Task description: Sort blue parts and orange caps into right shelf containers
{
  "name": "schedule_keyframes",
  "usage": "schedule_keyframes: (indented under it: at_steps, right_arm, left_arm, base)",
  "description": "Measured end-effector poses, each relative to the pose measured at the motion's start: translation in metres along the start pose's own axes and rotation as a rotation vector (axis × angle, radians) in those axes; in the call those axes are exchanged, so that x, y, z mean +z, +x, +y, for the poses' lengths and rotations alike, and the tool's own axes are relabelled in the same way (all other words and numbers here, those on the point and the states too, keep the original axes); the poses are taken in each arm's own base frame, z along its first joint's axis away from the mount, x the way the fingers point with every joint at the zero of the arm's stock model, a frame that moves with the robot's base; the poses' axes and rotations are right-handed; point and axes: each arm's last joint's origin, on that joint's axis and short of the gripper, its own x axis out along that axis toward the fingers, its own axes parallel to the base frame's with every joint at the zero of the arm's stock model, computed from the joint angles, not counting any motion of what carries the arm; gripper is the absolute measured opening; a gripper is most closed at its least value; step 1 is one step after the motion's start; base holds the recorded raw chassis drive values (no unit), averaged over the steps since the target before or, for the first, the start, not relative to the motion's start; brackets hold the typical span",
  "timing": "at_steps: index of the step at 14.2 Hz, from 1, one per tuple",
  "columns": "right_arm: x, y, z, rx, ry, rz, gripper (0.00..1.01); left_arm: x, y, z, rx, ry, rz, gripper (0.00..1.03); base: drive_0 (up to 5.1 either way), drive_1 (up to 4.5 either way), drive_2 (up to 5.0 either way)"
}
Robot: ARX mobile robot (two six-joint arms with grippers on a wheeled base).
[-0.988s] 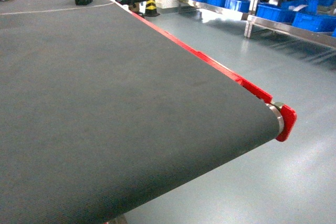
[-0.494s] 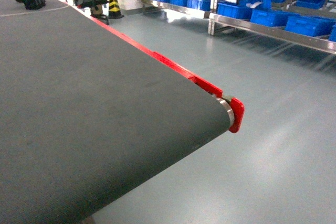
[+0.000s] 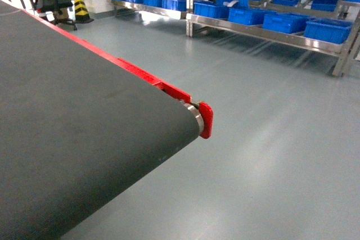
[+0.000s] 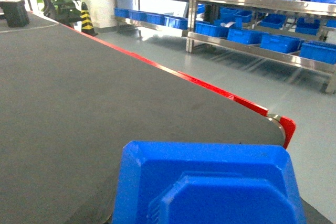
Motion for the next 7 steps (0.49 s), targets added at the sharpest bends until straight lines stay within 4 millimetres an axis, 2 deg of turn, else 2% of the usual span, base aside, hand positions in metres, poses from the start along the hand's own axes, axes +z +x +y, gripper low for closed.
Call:
schedule_keyframes:
  at_steps: [7]
  right_arm:
    - [0.0,0.0,0.0,0.0,0.0,0.0,0.44]
  left_arm:
    - [0.0001,0.0,0.0,0.0,0.0,0.0,0.42]
  base:
    - [-1.6,-1.63,-1.6]
